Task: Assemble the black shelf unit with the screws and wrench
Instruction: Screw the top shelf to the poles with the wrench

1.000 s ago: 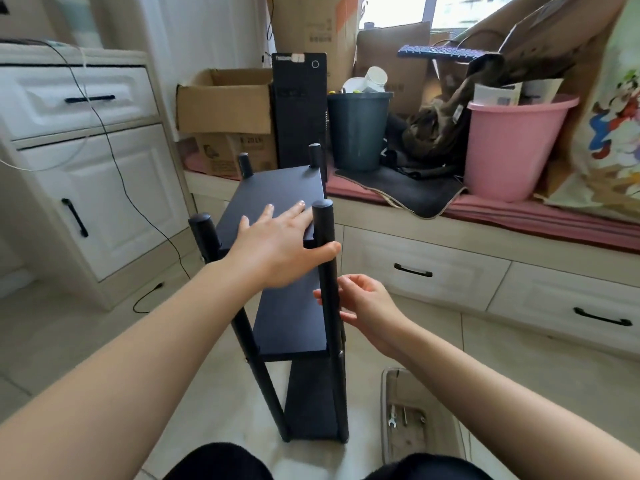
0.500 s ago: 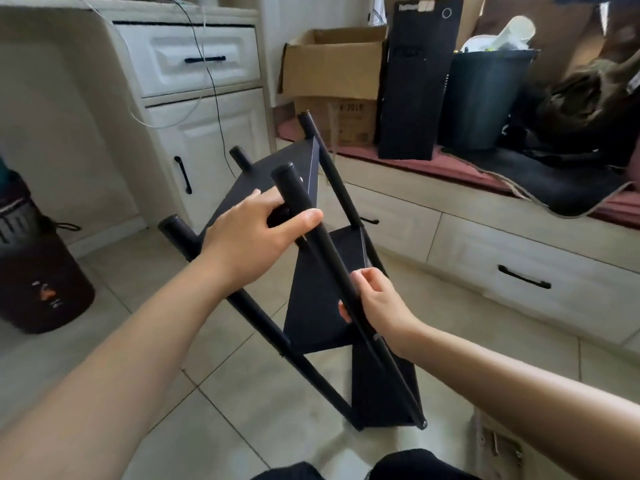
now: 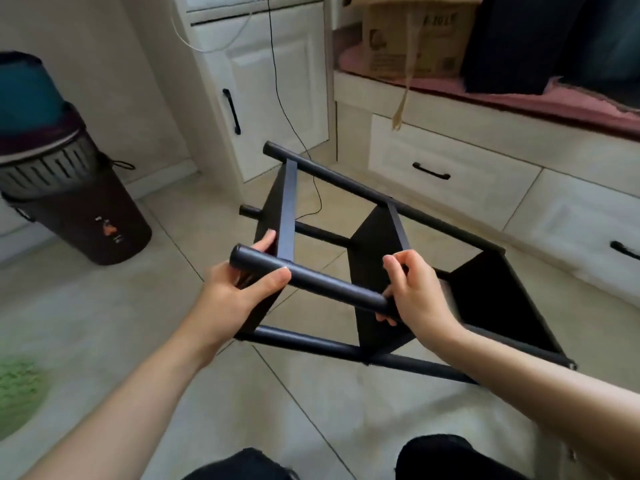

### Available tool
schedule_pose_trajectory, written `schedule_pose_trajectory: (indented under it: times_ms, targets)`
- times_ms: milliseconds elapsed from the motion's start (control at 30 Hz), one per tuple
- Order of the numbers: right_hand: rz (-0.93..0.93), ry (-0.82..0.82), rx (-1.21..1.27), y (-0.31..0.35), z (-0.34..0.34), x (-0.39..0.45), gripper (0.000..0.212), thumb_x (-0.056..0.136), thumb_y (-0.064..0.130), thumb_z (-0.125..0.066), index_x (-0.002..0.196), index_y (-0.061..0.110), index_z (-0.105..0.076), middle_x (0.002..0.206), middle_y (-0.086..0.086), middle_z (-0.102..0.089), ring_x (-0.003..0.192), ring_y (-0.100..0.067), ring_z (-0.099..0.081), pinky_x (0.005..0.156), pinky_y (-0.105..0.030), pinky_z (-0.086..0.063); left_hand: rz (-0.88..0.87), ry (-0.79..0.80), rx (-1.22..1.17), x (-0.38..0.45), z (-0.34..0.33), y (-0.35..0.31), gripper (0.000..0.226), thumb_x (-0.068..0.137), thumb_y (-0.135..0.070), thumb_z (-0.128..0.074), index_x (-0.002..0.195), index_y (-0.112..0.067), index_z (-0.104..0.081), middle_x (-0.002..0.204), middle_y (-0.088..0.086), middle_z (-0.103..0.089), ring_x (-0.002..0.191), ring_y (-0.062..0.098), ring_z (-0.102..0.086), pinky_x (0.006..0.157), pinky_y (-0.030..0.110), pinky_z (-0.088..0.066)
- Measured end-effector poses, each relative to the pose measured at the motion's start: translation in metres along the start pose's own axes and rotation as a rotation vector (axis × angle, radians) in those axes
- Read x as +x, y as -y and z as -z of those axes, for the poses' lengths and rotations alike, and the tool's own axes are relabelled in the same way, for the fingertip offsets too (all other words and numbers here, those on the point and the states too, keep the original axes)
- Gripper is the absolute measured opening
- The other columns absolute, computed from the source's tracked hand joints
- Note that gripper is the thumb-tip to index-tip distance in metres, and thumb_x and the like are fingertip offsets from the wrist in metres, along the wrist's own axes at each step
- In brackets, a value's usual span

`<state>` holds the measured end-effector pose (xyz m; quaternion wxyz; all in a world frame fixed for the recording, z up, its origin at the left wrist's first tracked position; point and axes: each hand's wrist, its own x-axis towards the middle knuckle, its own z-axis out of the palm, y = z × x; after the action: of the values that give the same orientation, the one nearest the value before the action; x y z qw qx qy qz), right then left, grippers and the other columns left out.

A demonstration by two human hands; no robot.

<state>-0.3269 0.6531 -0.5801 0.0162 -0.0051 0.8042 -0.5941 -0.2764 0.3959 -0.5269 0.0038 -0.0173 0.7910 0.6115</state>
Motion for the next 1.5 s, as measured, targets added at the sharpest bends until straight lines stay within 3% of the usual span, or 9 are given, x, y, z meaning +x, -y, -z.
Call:
schedule_pose_trajectory:
  times_ms: [233,400,533,833,1000,1133,1267,1367,1500]
  targets:
    - [0.013,0.051,-0.252,-0.048,-0.023,0.003,0.009,0.098,0.046,-0.045,0.09,0.045,-0.045,0.075,-0.006,-0.063,0.055,-0.016,-0.068,0.042,-0.031,-0.055,0.228,0.039,-0.09,-0.005,0.003,0.093,0.074,0.061,-0.046,-0.084,0.13,-0.048,-0.058,0.125,-0.019,-0.069,0.122,0.001,-0.06,0.109,0.028,-0.043]
    - [-0.006,0.112,-0.403,-0.079,-0.036,-0.008,0.017,0.092,0.057,-0.04,0.088,0.042,-0.044,0.066,-0.002,-0.063,0.056,-0.016,-0.066,0.049,-0.043,-0.058,0.343,0.09,-0.028,-0.019,0.007,0.136,0.081,0.06,-0.038,-0.088,0.136,-0.043,-0.059,0.133,-0.02,-0.064,0.131,0.0,-0.053,0.115,0.031,-0.036]
    - [-0.012,0.153,-0.491,-0.095,-0.042,-0.015,0.037,0.078,0.074,-0.027,0.088,0.041,-0.041,0.062,0.0,-0.062,0.053,-0.015,-0.064,0.051,-0.043,-0.058,0.401,0.13,0.003,-0.029,0.006,0.162,0.077,0.059,-0.043,-0.087,0.129,-0.052,-0.056,0.122,-0.036,-0.061,0.117,-0.021,-0.051,0.102,0.012,-0.039]
    - [-0.102,0.257,-0.519,-0.115,-0.048,-0.018,0.043,0.079,0.072,-0.029,0.09,0.033,-0.043,0.063,0.003,-0.066,0.061,-0.013,-0.065,0.068,-0.046,-0.056,0.432,0.133,0.012,-0.034,-0.005,0.193,0.076,0.08,-0.008,-0.083,0.141,-0.037,-0.049,0.104,-0.049,-0.06,0.108,-0.026,-0.053,0.079,-0.005,-0.039]
    - [-0.118,0.3,-0.509,-0.124,-0.047,-0.016,0.043,0.077,0.072,-0.03,0.089,0.032,-0.044,0.065,0.005,-0.068,0.064,-0.014,-0.068,0.068,-0.044,-0.056,0.425,0.123,0.041,-0.032,-0.012,0.203,0.076,0.082,-0.004,-0.081,0.143,-0.036,-0.051,0.092,-0.028,-0.073,0.095,-0.014,-0.064,0.083,0.001,-0.044]
    - [-0.075,0.356,-0.612,-0.129,-0.045,-0.011,0.035,0.082,0.069,-0.031,0.085,0.036,-0.041,0.061,0.009,-0.066,0.059,-0.008,-0.065,0.063,-0.034,-0.053,0.413,0.125,0.051,-0.031,-0.013,0.21,0.077,0.079,-0.006,-0.083,0.141,-0.039,-0.052,0.11,-0.026,-0.072,0.106,-0.006,-0.066,0.086,0.004,-0.045]
    - [-0.001,0.423,-0.761,-0.133,-0.048,0.002,0.024,0.093,0.049,-0.057,0.08,0.031,-0.05,0.053,0.021,-0.056,0.059,-0.009,-0.057,0.062,-0.032,-0.047,0.401,0.158,0.036,-0.028,-0.013,0.212,0.082,0.076,0.0,-0.084,0.138,-0.043,-0.051,0.119,-0.038,-0.064,0.117,-0.004,-0.062,0.089,0.006,-0.047]
    - [-0.017,0.482,-0.615,-0.129,-0.054,0.017,0.017,0.092,0.036,-0.065,0.081,0.025,-0.059,0.064,0.015,-0.069,0.065,-0.001,-0.066,0.066,-0.026,-0.053,0.383,0.221,0.031,-0.021,-0.009,0.21,0.094,0.074,0.0,-0.086,0.142,-0.05,-0.045,0.129,-0.04,-0.057,0.119,-0.008,-0.058,0.09,0.01,-0.049]
    - [-0.01,0.605,-0.451,-0.126,-0.069,0.037,0.008,0.092,0.021,-0.068,0.098,0.02,-0.072,0.076,0.008,-0.073,0.076,0.004,-0.067,0.071,-0.01,-0.051,0.289,0.353,0.209,-0.006,-0.001,0.202,0.102,0.073,-0.016,-0.09,0.148,-0.055,-0.032,0.154,-0.045,-0.015,0.119,-0.02,-0.051,0.091,0.01,-0.049]
